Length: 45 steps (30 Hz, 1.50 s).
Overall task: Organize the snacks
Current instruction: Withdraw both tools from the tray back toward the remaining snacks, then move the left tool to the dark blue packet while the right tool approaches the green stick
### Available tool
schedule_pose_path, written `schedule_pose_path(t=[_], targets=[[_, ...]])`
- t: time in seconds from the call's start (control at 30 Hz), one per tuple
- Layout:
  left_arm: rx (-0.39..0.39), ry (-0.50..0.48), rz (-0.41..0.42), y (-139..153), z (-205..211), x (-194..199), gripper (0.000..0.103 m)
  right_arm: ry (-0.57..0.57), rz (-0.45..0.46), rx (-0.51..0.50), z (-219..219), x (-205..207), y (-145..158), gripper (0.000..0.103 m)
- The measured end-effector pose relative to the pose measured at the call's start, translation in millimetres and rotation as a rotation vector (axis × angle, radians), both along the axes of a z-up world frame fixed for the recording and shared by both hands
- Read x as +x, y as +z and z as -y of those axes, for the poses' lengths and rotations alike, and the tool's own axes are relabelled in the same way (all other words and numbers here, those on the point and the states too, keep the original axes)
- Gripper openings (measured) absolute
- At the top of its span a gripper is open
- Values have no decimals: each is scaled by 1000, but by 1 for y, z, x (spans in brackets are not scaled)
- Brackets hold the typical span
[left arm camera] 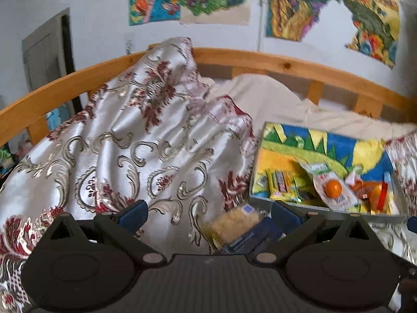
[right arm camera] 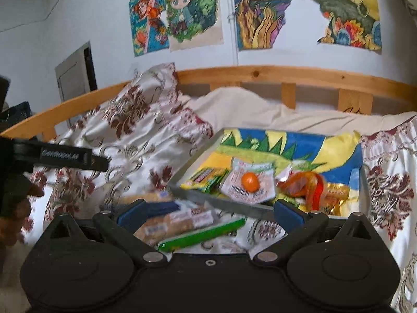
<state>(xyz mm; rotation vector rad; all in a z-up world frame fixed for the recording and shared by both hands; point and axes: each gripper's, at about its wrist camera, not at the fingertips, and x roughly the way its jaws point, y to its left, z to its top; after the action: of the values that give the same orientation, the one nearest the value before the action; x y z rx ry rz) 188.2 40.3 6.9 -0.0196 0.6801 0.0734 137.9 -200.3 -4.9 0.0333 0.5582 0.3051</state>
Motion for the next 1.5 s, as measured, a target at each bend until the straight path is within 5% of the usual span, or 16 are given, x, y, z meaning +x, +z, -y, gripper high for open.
schedule_pose_path(t=[0.27,0.7,1.03,1.5], targets=[[72,-84,-72,-9,12,3,103,35,-111,-26,-8,-7,-15,102],[83,-112,-176,-25,14,15,103,68,-257,-38,-17,0,-38,102],[72,-141,-231,-32,15,25,102,64,-294,-31,-18,8,-44,102],[70,-308,-240,-41,23,53,102,11,-340,34,-10,34,-54,102]])
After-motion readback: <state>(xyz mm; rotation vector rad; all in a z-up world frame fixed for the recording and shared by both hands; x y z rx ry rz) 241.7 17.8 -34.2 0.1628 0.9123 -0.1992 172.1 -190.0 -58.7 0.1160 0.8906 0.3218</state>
